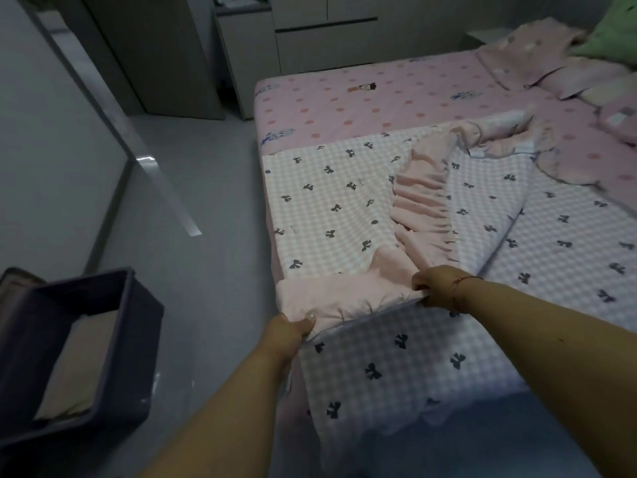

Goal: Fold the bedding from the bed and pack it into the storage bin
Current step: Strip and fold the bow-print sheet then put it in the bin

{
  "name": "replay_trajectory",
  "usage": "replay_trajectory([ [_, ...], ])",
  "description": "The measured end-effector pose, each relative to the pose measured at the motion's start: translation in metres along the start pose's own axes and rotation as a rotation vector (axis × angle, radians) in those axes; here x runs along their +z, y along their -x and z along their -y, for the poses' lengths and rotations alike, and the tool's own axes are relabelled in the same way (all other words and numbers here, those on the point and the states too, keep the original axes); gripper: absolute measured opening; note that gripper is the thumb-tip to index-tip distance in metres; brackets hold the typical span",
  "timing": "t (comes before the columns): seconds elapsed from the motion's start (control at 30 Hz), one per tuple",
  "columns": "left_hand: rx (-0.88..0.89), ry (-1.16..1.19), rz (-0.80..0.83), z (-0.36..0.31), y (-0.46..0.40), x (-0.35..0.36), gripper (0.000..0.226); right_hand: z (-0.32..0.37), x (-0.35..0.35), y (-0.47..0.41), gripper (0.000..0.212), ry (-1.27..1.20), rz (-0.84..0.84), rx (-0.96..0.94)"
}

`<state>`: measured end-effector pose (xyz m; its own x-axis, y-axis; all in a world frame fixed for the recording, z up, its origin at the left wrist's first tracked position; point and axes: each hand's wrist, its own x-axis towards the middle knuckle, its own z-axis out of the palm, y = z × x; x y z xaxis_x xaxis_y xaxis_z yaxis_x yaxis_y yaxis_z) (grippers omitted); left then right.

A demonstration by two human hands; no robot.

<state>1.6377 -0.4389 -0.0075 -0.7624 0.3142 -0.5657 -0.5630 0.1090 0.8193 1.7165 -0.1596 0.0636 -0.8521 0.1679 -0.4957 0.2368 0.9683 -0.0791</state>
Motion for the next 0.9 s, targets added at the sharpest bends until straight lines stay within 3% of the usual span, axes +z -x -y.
replay_trajectory([
  [0.27, -0.041, -0.003, 0.018, 0.054, 0.050, -0.001, 0.036, -0.001, 0.052, 0.044, 0.014, 0.006, 0.000, 0.018],
  [0.4, -0.010, -0.021, 0.010, 0.083, 0.066, -0.006, 0.077, 0.003, 0.075, 0.067, 0.015, -0.011, 0.031, 0.021],
  [0.43, -0.016, -0.021, 0.019, 0.087, 0.073, -0.006, 0.077, 0.003, 0.080, 0.073, 0.016, -0.026, 0.037, 0.028],
  [0.57, -0.062, -0.075, 0.014, 0.110, 0.098, -0.003, 0.039, 0.001, 0.103, 0.095, 0.017, 0.028, 0.035, -0.001],
  [0.73, -0.071, -0.176, -0.019, 0.150, 0.106, -0.009, 0.082, 0.001, 0.121, 0.120, 0.022, 0.067, 0.039, 0.012],
  [0.77, -0.074, -0.189, -0.026, 0.146, 0.117, -0.004, 0.079, 0.001, 0.123, 0.124, 0.021, 0.087, 0.042, 0.013],
  [0.87, -0.058, -0.234, -0.049, 0.142, 0.136, 0.000, 0.032, 0.002, 0.133, 0.135, 0.039, 0.114, 0.088, 0.010],
  [0.9, -0.034, -0.266, -0.073, 0.143, 0.139, -0.001, 0.026, 0.001, 0.138, 0.139, 0.044, 0.109, 0.093, -0.001],
])
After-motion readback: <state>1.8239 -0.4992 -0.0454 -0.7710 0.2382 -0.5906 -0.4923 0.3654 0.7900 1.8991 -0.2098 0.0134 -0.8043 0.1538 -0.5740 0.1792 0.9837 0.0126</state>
